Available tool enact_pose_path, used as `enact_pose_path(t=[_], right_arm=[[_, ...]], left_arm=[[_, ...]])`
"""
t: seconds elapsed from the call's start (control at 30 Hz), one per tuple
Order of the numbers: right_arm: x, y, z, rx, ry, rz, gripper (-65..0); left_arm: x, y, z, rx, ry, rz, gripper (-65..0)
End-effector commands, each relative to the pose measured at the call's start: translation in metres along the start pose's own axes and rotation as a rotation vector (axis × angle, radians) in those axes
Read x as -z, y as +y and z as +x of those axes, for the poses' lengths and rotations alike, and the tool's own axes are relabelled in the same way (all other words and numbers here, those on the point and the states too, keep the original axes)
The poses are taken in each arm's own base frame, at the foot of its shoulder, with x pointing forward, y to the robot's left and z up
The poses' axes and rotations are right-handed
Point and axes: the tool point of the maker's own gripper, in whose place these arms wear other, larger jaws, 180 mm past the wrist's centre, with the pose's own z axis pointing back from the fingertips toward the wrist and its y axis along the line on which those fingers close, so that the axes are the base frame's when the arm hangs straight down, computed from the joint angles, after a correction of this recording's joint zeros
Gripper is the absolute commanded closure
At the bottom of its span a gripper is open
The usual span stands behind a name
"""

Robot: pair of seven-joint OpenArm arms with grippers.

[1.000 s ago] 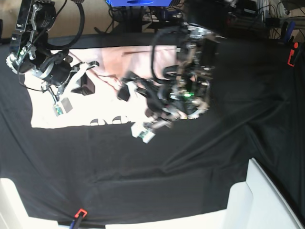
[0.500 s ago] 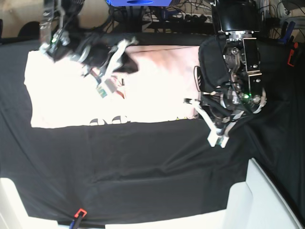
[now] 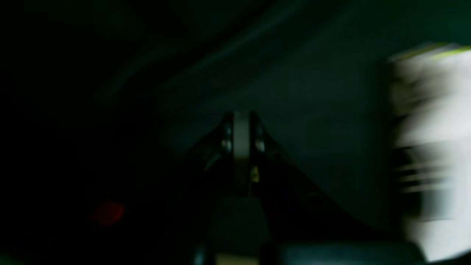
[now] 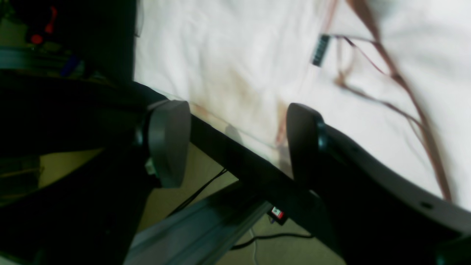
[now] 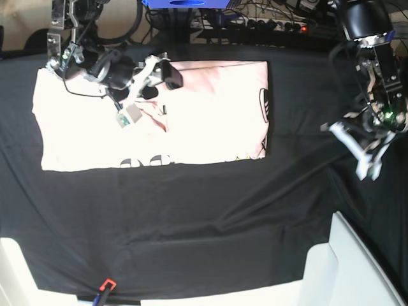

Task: Fold the T-shirt properly
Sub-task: 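Release the band and lift the left gripper away from the shirt, then grasp the folded band's end with the right gripper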

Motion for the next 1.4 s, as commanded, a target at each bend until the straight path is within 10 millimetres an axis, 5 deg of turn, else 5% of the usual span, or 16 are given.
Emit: enact_pose_path(t=[0.0, 0.13, 0.43, 0.9, 1.37], right_arm=[[0.000, 0.003, 0.019, -0.018, -0.055, 0.016, -40.5], [0.015, -0.008, 0.016, 0.021, -0.022, 0.030, -43.4], [0.032, -0.014, 0.000, 0.086, 0.031, 0.054, -43.8], [0.017, -0.025, -0.030, 0.170, 0.060, 0.007, -43.8], [0.027, -0.027, -0.022, 0.173, 0.066, 0.023, -43.5]], left_arm=[[-0.003, 0.019, 0.010, 0.007, -0.039, 0.061, 0.0], [0.003, 0.062, -0.012, 0.120, 0.008, 0.258, 0.0], [-0.005, 0.092, -0.023, 0.165, 0.039, 0.376, 0.0], [-0.006, 0.096, -0.034, 0.174, 0.066, 0.382, 0.0], [-0.006, 0.096, -0.035, 0.175, 0.070, 0.382, 0.0]])
